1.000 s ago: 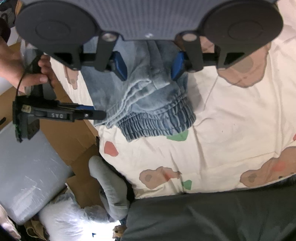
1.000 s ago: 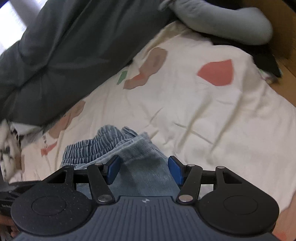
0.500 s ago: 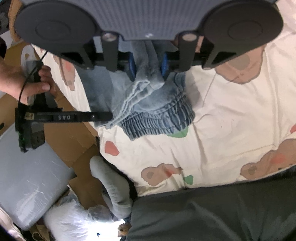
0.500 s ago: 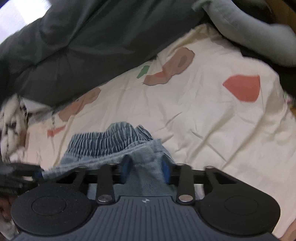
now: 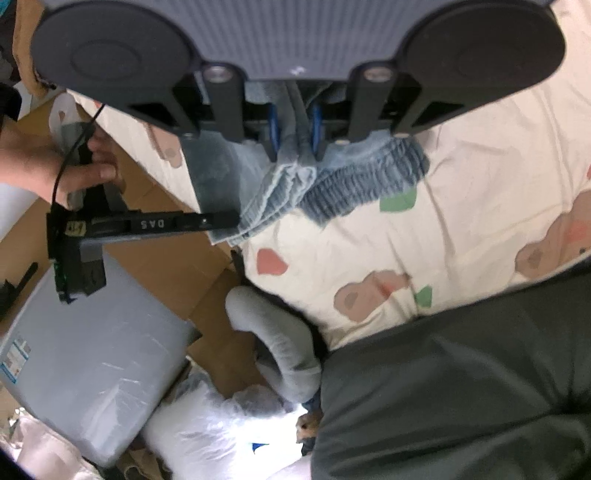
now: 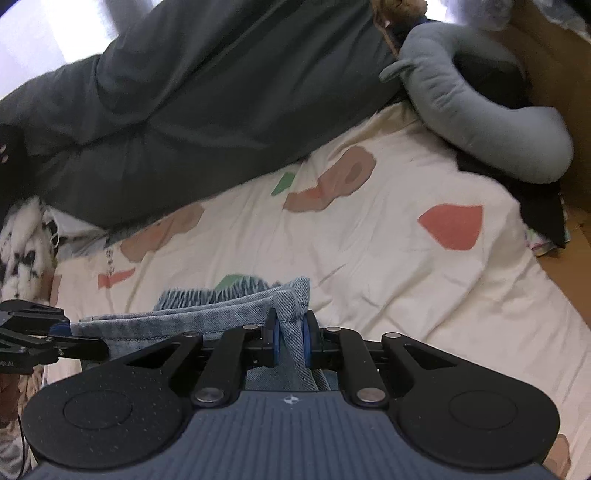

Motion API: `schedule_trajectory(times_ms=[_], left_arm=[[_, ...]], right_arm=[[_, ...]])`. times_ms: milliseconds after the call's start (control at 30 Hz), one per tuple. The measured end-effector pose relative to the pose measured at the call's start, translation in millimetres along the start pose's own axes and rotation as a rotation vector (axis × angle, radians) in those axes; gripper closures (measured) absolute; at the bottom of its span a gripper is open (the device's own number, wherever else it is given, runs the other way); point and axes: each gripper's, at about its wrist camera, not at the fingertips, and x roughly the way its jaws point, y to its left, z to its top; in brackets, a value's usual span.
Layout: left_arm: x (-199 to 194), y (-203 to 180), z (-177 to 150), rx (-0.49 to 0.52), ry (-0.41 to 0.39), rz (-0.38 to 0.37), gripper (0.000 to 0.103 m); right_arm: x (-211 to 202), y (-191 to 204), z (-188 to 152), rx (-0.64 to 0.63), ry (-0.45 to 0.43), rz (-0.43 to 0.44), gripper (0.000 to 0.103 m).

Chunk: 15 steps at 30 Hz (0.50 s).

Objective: Fold clothes

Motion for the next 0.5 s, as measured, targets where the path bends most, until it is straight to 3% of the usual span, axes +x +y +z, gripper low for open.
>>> schedule_trajectory(times_ms=[300,500], left_arm=[[23.7,28.3,15.6,-0.079,0.049,0.047,0.085],[30.0,38.0,17.2,-0.091,0.040,0.048,0.085]], right_arm=[[23.5,2.7,18.4,0.003,0.035,-0.057,0.092],[38.7,1.9,20.7,0.014,0.049,-0.094,0.092]])
